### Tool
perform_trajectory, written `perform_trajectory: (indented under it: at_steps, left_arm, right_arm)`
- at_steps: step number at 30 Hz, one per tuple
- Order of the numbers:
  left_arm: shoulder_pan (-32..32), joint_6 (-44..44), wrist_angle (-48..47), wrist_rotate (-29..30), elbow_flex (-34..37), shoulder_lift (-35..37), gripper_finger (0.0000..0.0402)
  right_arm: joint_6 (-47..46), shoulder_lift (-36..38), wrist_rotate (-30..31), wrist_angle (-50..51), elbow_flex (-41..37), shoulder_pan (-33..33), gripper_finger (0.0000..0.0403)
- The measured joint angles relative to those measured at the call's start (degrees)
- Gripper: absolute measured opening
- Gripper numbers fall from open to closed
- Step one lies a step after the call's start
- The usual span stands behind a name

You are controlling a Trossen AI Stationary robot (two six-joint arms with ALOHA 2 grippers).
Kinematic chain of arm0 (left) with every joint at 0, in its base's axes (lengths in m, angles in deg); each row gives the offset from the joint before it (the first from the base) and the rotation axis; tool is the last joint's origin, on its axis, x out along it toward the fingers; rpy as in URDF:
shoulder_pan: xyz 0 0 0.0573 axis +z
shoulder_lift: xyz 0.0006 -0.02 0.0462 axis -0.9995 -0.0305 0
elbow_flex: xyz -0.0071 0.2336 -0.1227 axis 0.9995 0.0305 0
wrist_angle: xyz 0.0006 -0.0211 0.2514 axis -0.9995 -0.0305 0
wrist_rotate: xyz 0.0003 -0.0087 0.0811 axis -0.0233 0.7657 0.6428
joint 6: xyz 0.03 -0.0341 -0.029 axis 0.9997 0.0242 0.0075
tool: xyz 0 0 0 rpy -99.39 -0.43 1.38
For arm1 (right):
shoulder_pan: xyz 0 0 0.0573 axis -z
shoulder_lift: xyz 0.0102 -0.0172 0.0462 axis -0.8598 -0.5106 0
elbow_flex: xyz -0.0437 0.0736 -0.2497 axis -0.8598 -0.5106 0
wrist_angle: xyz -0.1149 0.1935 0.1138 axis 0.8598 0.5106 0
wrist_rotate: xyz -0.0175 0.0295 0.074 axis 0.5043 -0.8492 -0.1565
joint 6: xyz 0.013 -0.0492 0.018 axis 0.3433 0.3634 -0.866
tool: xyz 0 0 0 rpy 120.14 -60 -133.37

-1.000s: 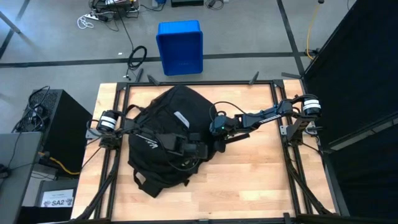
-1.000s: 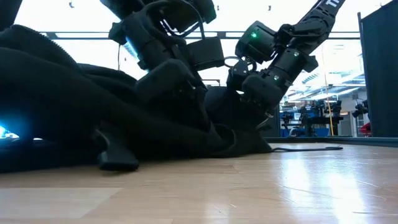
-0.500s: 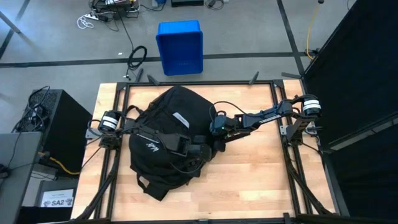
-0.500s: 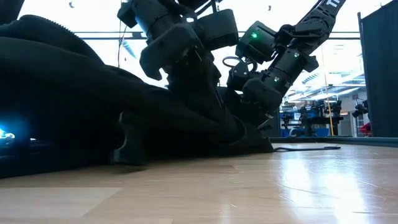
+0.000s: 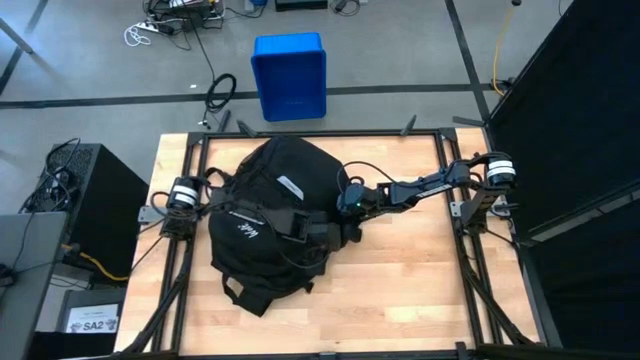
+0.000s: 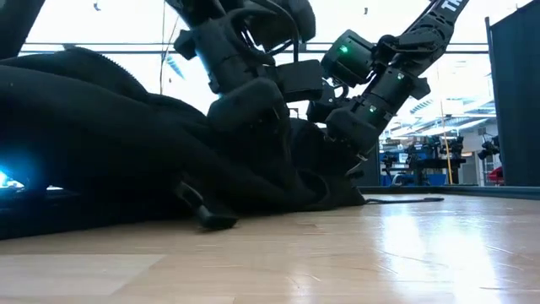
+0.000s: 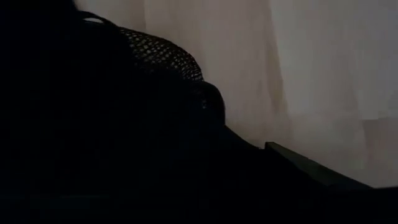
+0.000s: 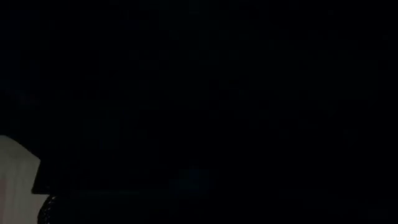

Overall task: Unpack backpack
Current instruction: Close the black backpack

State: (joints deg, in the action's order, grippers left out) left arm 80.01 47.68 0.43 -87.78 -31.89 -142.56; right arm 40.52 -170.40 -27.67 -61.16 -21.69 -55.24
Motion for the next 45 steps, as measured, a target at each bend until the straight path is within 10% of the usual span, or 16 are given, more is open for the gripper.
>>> perform_trajectory:
  at_steps: [18, 45]
  left_arm:
    - [-0.42, 1.57, -9.86, -19.86, -6.24, -0.22, 0.0168]
    - [0.19, 6.1, -15.7, 12.11, -12.86, -0.68, 0.0157]
  right_arm:
    - [0.07, 0.02, -0.19, 0.64, 0.09, 0.87, 0.0]
    - [0.04, 0.07, -0.55, 0.85, 0.07, -0.3, 0.0]
